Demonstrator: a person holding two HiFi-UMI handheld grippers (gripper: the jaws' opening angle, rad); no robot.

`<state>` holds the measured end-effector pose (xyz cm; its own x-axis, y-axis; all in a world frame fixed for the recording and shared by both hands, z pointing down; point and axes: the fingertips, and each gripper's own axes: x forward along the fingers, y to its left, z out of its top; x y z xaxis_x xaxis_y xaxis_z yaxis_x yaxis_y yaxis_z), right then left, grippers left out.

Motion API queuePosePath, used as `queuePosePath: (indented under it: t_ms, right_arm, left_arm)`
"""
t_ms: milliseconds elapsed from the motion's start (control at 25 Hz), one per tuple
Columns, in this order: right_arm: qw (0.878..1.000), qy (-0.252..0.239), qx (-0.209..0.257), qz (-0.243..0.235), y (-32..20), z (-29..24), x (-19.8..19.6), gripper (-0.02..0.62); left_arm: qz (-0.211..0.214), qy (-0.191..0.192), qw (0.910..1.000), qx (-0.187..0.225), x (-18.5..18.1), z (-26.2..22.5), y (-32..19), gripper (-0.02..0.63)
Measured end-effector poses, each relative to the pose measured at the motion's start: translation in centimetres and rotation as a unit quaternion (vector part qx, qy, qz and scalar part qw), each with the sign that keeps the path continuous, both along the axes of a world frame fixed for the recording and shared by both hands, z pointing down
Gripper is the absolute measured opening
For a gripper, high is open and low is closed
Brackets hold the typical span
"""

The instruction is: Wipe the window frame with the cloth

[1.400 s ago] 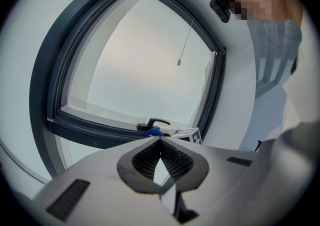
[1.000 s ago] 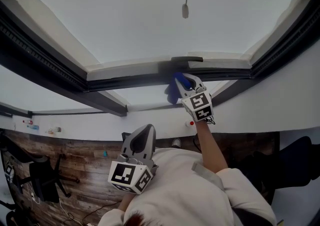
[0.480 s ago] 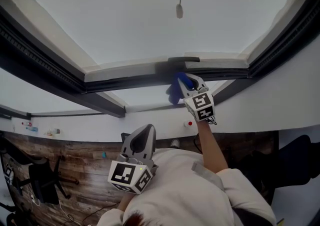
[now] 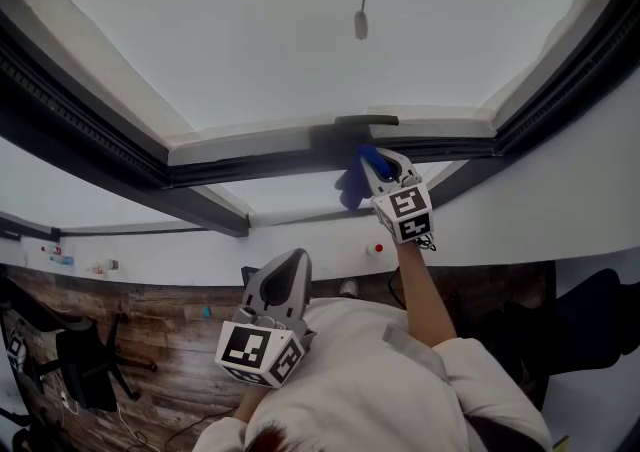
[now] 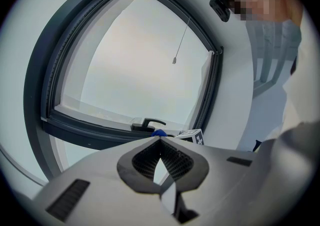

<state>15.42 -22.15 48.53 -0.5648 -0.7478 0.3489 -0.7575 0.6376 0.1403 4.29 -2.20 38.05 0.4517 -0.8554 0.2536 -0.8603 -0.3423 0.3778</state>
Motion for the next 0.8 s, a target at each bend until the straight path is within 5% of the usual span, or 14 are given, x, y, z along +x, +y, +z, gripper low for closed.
queuePosePath:
  t_ms: [800]
  right_arm:
    - [1.0,-0.005,-0.001,0.03,-0.3,0.0,2.0,0.051]
  left_arm:
    - [0.0,0.004,1.0,-0.004,-0.7,0.2,-0.1,0.005]
